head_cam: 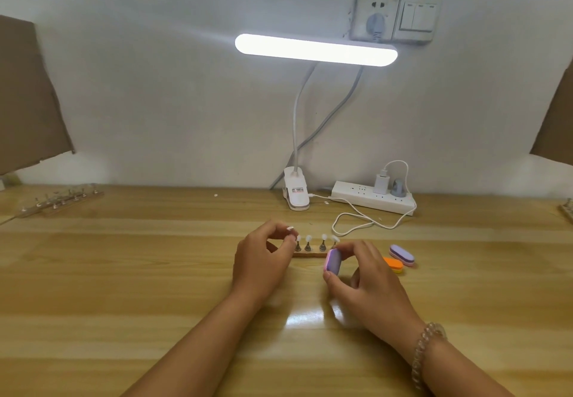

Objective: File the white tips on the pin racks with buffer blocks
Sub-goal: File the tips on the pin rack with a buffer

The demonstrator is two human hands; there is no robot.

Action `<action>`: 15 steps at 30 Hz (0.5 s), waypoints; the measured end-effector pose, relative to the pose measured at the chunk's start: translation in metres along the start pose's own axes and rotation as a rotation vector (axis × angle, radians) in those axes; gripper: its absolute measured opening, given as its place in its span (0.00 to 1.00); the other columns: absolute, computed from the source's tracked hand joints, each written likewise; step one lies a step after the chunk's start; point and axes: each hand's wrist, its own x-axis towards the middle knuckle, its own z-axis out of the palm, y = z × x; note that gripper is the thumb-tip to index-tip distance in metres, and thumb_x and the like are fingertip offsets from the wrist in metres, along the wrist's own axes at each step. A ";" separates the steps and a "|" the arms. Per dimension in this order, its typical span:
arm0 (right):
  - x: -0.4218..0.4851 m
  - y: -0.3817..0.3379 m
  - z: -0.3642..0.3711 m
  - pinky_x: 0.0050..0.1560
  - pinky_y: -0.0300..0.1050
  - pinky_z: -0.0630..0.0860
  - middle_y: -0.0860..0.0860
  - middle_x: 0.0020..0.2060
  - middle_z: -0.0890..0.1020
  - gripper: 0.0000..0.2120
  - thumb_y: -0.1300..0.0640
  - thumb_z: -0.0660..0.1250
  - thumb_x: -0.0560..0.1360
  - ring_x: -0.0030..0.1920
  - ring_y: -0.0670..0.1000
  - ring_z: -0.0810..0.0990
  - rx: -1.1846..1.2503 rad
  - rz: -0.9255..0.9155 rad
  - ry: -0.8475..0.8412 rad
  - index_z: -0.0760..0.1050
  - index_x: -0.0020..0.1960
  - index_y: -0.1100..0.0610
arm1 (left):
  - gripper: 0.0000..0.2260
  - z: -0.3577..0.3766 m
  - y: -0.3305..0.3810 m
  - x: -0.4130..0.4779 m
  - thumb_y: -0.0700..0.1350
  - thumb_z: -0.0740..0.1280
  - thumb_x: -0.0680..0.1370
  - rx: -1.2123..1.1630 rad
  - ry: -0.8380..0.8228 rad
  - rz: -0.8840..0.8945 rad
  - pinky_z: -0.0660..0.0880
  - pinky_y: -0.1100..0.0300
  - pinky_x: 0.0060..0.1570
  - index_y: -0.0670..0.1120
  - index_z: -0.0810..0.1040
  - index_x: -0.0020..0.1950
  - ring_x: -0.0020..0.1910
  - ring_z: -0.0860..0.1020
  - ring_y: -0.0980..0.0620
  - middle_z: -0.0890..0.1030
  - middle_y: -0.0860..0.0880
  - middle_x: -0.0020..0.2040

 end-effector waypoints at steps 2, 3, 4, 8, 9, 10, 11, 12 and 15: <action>0.001 0.000 -0.001 0.44 0.42 0.75 0.38 0.51 0.75 0.13 0.49 0.71 0.73 0.37 0.38 0.72 0.023 0.001 0.002 0.73 0.55 0.45 | 0.09 -0.002 0.000 0.001 0.41 0.70 0.77 -0.053 -0.046 -0.033 0.79 0.52 0.45 0.56 0.83 0.42 0.38 0.78 0.61 0.84 0.60 0.39; 0.001 0.000 -0.002 0.46 0.43 0.76 0.38 0.51 0.75 0.12 0.50 0.71 0.73 0.37 0.38 0.72 0.037 0.002 0.006 0.73 0.54 0.46 | 0.09 -0.004 0.000 0.000 0.41 0.70 0.77 -0.061 -0.087 -0.029 0.78 0.56 0.45 0.55 0.84 0.42 0.38 0.78 0.62 0.84 0.59 0.40; 0.000 -0.001 -0.002 0.46 0.44 0.76 0.39 0.51 0.76 0.12 0.50 0.72 0.73 0.37 0.39 0.73 0.052 0.004 0.008 0.74 0.54 0.46 | 0.08 -0.005 0.000 -0.003 0.42 0.71 0.77 -0.059 -0.150 -0.015 0.75 0.61 0.43 0.55 0.85 0.44 0.37 0.77 0.62 0.85 0.59 0.41; -0.003 -0.007 -0.005 0.44 0.46 0.76 0.39 0.49 0.77 0.11 0.48 0.72 0.73 0.34 0.42 0.75 0.089 -0.019 0.018 0.75 0.53 0.44 | 0.06 -0.009 -0.001 -0.017 0.47 0.69 0.79 -0.008 -0.411 0.059 0.77 0.52 0.42 0.57 0.85 0.47 0.34 0.73 0.53 0.84 0.59 0.47; -0.003 -0.009 -0.005 0.43 0.46 0.77 0.39 0.49 0.78 0.11 0.47 0.72 0.72 0.33 0.43 0.75 0.096 -0.029 0.023 0.75 0.53 0.44 | 0.06 -0.009 0.000 -0.018 0.48 0.69 0.79 0.002 -0.420 0.060 0.79 0.48 0.44 0.57 0.84 0.47 0.35 0.74 0.51 0.84 0.59 0.47; -0.004 -0.010 -0.006 0.42 0.47 0.77 0.39 0.49 0.78 0.12 0.46 0.71 0.72 0.32 0.45 0.75 0.101 -0.038 0.025 0.75 0.53 0.44 | 0.06 -0.009 0.000 -0.018 0.47 0.68 0.80 0.012 -0.421 0.060 0.79 0.46 0.46 0.57 0.84 0.47 0.36 0.75 0.50 0.84 0.58 0.47; -0.005 -0.012 -0.007 0.41 0.48 0.77 0.39 0.49 0.78 0.13 0.44 0.71 0.71 0.32 0.46 0.75 0.100 -0.049 0.018 0.75 0.53 0.44 | 0.06 -0.009 0.001 -0.017 0.47 0.68 0.80 0.022 -0.427 0.061 0.79 0.44 0.47 0.56 0.84 0.48 0.36 0.76 0.50 0.83 0.57 0.47; -0.005 -0.014 -0.007 0.40 0.49 0.77 0.39 0.49 0.78 0.13 0.43 0.70 0.71 0.32 0.47 0.75 0.093 -0.064 0.002 0.75 0.53 0.44 | 0.06 -0.010 0.000 -0.017 0.45 0.68 0.80 0.029 -0.441 0.068 0.79 0.43 0.47 0.55 0.83 0.49 0.38 0.77 0.51 0.83 0.57 0.47; -0.006 -0.015 -0.008 0.38 0.48 0.76 0.39 0.48 0.77 0.13 0.41 0.70 0.70 0.33 0.48 0.75 0.072 -0.096 -0.028 0.75 0.51 0.44 | 0.08 -0.011 -0.001 -0.018 0.42 0.67 0.80 0.035 -0.484 0.100 0.78 0.44 0.47 0.54 0.83 0.48 0.41 0.79 0.55 0.82 0.58 0.44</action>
